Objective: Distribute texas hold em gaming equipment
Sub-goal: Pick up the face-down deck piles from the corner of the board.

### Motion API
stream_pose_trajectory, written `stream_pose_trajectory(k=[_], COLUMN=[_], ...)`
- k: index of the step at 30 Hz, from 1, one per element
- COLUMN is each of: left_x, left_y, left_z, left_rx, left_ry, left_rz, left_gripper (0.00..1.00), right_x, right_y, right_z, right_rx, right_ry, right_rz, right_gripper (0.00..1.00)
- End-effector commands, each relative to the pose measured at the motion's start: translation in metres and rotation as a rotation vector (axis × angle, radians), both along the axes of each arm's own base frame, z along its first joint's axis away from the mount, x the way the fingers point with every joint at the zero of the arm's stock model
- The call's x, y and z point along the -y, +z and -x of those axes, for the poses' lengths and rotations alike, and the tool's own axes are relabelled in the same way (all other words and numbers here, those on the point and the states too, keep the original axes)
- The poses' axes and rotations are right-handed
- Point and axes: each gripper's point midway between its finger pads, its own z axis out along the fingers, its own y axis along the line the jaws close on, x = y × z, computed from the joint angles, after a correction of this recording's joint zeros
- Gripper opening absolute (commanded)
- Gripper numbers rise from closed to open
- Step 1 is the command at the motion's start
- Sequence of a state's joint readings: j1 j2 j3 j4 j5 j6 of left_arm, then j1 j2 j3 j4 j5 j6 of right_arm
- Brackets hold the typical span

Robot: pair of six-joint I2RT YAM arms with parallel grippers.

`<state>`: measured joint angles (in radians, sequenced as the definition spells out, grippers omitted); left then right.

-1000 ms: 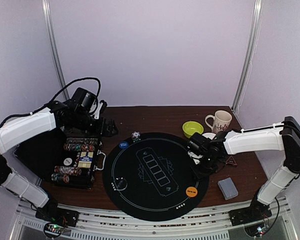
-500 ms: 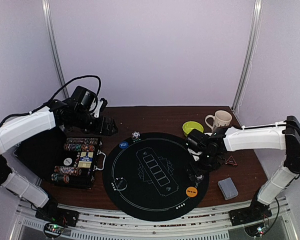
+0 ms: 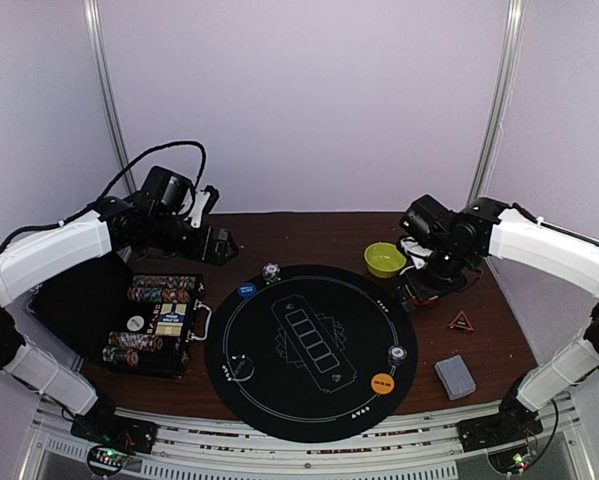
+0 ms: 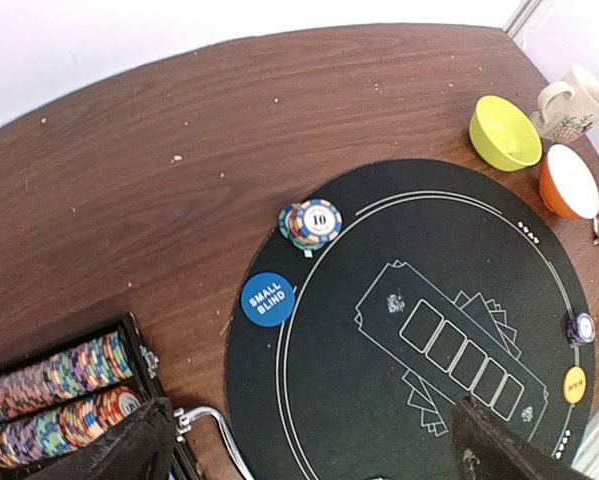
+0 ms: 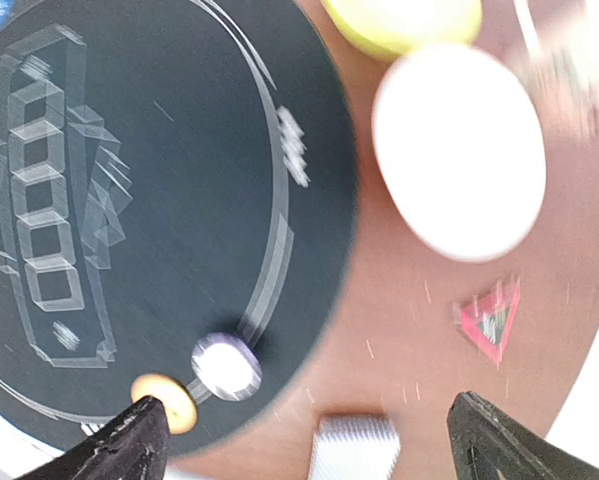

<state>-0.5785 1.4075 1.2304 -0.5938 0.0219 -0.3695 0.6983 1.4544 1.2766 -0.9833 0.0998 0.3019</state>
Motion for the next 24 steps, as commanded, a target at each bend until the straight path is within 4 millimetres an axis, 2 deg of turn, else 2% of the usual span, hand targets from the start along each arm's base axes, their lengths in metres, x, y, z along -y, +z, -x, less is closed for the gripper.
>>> stream_pose_trajectory(k=[1,4,7,10,18,24], left_x=[0.006,0.011,0.015,0.016,0.004,0.001], left_y=[0.003,0.0,0.001,0.002,0.003,0.005], left_z=[-0.018,-0.02,-0.021,-0.02,-0.016,-0.014], left_rx=[0.078,0.077,0.089,0.101,0.136,0.157], left_ry=[-0.037,-0.073,-0.104,-0.122,-0.129,-0.134], left_rz=[-0.022,-0.028,-0.022,-0.019,-0.04,-0.018], left_gripper=[0.99,0.98,0.98,0.98,0.98,0.98], right_x=[0.039,0.066,0.102,0.118,0.113,0.106], right_y=[-0.022,-0.03,-0.047,-0.07,-0.099,-0.106], right_z=[0.065,0.085,0.107,0.129,0.136,0.138], right_rx=[-0.282,-0.313,-0.36,-0.434,-0.515,-0.536], right_ry=[-0.201,-0.304,-0.419,-0.454,-0.38,-0.356], right_rz=[-0.007,0.055,0.157,0.208,0.214,0.172], right_gripper=[1.0,1.0,1.0,1.0,1.0,1.0])
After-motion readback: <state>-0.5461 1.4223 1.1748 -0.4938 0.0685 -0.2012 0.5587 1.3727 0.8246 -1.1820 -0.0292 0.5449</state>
